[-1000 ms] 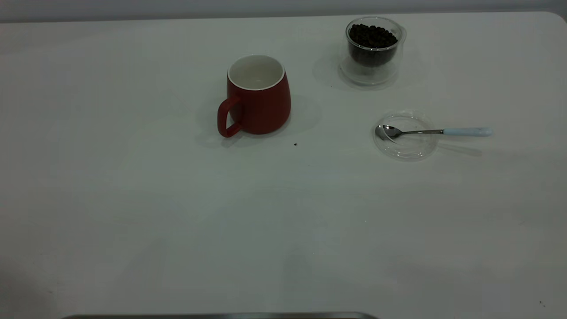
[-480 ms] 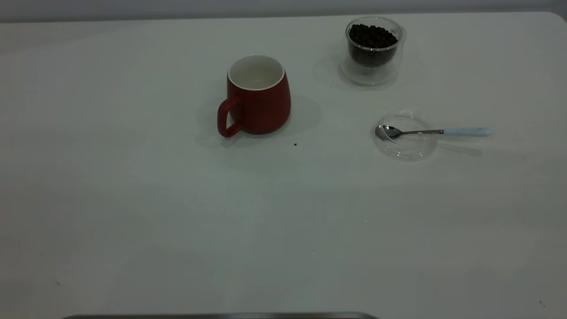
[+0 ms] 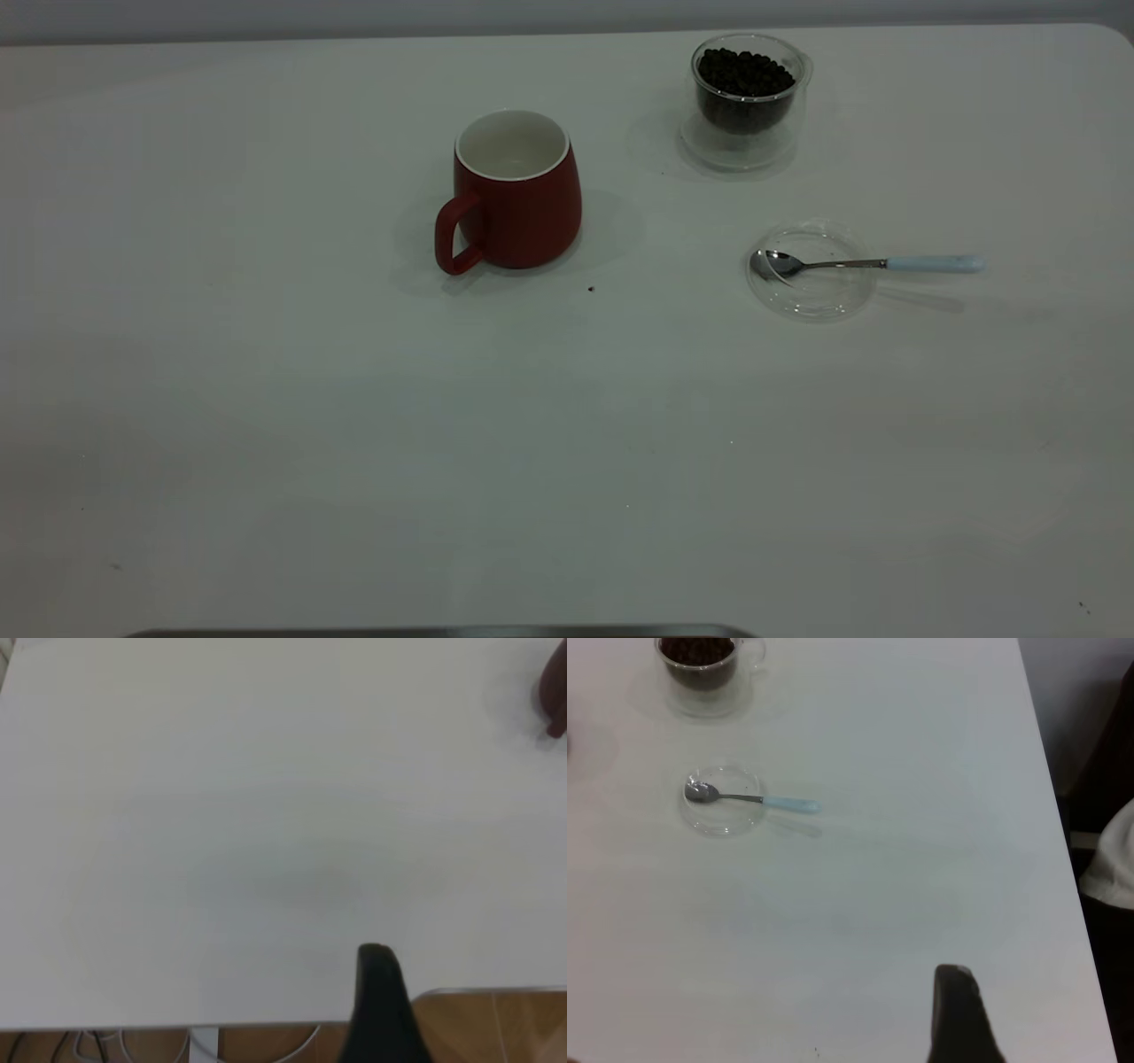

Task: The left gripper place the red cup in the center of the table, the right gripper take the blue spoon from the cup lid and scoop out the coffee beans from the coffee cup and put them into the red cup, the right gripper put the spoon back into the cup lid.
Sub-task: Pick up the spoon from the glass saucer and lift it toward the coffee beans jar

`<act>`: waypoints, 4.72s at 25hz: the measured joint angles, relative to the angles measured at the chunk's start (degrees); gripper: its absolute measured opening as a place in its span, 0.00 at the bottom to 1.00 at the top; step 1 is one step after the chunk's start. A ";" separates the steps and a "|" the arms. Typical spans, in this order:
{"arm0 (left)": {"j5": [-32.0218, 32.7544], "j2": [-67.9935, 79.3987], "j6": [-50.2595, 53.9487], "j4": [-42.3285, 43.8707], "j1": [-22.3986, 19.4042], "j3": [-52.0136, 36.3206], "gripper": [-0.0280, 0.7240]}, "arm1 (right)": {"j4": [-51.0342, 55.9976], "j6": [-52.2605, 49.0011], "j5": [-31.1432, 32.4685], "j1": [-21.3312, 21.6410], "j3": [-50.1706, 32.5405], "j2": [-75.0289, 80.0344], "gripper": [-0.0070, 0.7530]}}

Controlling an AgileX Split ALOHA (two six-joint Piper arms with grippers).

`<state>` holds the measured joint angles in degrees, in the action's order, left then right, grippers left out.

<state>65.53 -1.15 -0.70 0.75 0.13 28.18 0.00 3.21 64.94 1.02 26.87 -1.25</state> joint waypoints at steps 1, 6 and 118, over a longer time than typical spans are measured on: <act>-0.12 0.00 0.00 0.00 0.00 -0.25 0.82 | 0.00 0.00 0.00 0.00 0.00 0.00 0.66; -0.12 0.00 0.00 0.00 0.00 -0.36 0.82 | 0.00 0.00 0.00 0.00 0.00 0.00 0.66; -0.16 0.00 0.07 0.05 0.00 -0.36 0.82 | 82.65 77.37 -11.74 18.87 36.73 145.55 0.75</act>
<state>65.37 -1.15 -0.63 0.80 0.13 27.82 82.65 80.58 53.21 19.89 63.60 144.30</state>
